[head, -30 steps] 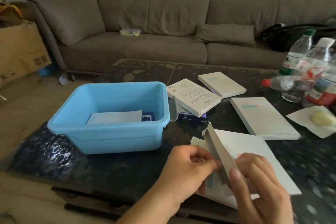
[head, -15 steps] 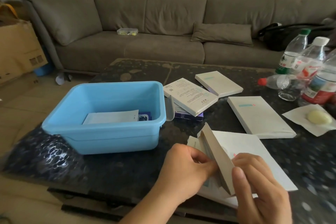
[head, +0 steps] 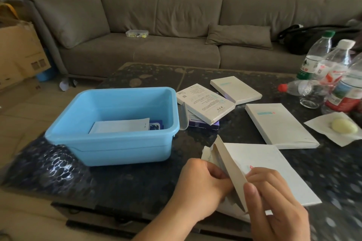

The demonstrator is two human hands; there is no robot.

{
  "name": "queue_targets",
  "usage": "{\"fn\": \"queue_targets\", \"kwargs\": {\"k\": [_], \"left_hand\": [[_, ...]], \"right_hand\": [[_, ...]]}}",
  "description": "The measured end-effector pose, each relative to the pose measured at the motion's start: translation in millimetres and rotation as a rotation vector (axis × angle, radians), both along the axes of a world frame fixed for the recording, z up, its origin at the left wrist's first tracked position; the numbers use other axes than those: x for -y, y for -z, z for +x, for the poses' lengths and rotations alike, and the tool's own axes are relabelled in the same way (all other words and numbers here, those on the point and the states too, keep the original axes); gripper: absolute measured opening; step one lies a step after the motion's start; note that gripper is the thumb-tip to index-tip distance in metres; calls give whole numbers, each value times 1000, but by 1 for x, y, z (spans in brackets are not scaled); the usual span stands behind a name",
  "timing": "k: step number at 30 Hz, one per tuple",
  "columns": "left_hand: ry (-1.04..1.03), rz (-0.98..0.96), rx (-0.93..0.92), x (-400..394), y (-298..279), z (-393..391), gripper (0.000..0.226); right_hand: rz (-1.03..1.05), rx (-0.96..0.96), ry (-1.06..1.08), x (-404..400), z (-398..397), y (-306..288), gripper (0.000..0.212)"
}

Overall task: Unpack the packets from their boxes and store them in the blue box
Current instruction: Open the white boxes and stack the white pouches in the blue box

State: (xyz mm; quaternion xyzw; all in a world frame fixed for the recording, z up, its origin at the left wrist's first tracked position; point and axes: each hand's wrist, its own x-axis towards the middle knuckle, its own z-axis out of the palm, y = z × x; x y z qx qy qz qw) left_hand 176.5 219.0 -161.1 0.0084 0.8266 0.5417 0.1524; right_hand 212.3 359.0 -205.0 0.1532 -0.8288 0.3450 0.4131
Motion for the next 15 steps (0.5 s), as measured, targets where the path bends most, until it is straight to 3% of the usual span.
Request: {"fn": "queue_targets", "kwargs": {"k": [3, 7, 12, 15], "left_hand": [[77, 37, 41, 7, -1, -2, 20], [136, 231, 210, 26, -5, -7, 10], [38, 615, 364, 62, -12, -9, 28], [11, 690, 325, 88, -18, -12, 33]], "right_hand": [[-20, -13, -3, -1, 0, -1, 37], [-41, -1, 7, -2, 1, 0, 37], [-60, -29, -9, -2, 0, -1, 40], [-7, -12, -12, 1, -1, 3, 45]]}}
